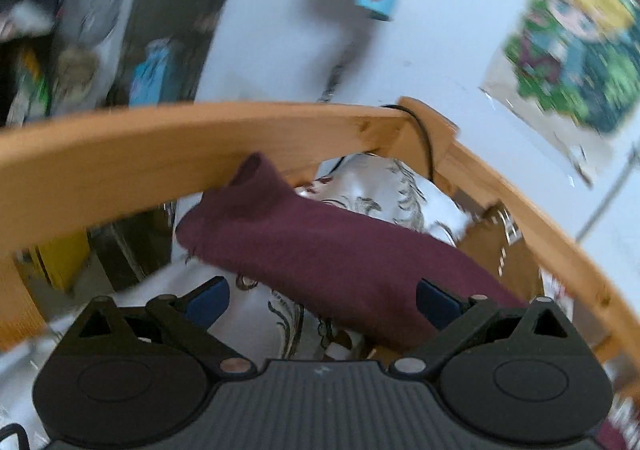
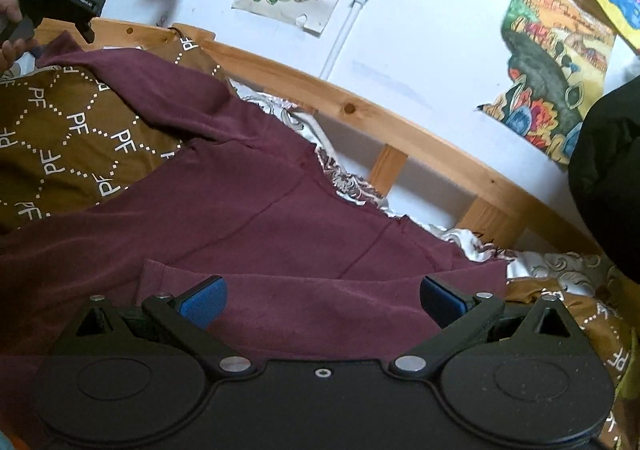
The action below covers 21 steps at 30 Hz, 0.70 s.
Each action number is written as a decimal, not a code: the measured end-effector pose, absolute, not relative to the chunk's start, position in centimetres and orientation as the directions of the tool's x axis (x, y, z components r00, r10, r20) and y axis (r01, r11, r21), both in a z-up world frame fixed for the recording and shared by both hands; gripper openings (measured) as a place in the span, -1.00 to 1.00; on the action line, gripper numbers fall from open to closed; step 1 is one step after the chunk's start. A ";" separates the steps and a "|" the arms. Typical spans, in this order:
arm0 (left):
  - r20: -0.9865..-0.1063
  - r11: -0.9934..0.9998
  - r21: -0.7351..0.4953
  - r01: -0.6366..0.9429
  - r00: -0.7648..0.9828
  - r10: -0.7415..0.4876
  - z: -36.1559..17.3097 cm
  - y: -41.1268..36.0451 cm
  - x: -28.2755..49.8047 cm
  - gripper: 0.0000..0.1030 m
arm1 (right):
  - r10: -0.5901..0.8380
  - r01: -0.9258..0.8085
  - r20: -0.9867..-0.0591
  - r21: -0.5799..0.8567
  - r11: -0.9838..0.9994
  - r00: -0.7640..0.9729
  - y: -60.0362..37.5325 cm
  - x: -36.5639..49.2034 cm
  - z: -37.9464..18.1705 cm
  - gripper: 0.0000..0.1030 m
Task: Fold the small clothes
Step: 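Move the left gripper to the other sleeve and close on it, then carry the sleeve with the left gripper across the body and release it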
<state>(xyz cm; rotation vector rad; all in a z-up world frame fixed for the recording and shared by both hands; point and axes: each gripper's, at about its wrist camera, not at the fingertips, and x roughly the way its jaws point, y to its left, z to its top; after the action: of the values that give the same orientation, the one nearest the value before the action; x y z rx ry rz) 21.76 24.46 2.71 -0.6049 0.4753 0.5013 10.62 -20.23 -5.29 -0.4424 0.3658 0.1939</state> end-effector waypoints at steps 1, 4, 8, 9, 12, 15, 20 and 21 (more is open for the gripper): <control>-0.552 0.693 -0.434 -0.576 0.778 0.301 2.4 24.8 21.6 0.90 | 0.103 -0.261 -0.390 -0.379 0.888 0.915 -20.2 10.8 -5.4 0.99; -0.544 0.636 -0.491 -0.595 0.780 0.309 1.5 25.4 21.6 0.81 | 0.103 -0.265 -0.400 -0.375 0.888 0.911 -20.0 11.1 -5.6 0.99; -0.506 0.570 -0.564 -0.597 0.796 0.333 0.9 26.0 21.4 0.45 | 0.103 -0.274 -0.412 -0.381 0.883 0.905 -20.1 11.0 -6.2 0.99; -0.502 0.551 -0.575 -0.605 0.792 0.347 0.7 26.1 21.2 0.10 | 0.100 -0.274 -0.418 -0.380 0.883 0.903 -20.2 11.1 -6.3 0.99; -0.523 0.511 -0.559 -0.653 0.756 0.394 0.4 26.2 20.9 -0.88 | 0.091 -0.267 -0.433 -0.367 0.891 0.897 -20.5 11.2 -6.6 0.99; -0.461 0.530 -0.568 -0.630 0.777 0.430 0.8 25.5 20.2 -0.97 | 0.082 -0.255 -0.439 -0.352 0.901 0.895 -20.8 11.4 -6.6 0.99; -0.261 0.694 -0.481 -0.536 0.843 0.471 3.3 21.8 19.2 -0.98 | 0.081 -0.246 -0.445 -0.327 0.913 0.892 -21.0 11.5 -6.6 0.99; -0.234 0.715 -0.466 -0.521 0.852 0.468 3.5 21.1 19.0 -0.98 | 0.083 -0.248 -0.444 -0.327 0.912 0.892 -21.0 11.4 -6.6 0.99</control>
<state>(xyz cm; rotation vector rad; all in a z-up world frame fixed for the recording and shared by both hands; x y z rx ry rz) 19.02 21.09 3.54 -0.5463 0.1014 0.5486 11.44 -21.02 -6.57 -0.3884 0.4379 0.1761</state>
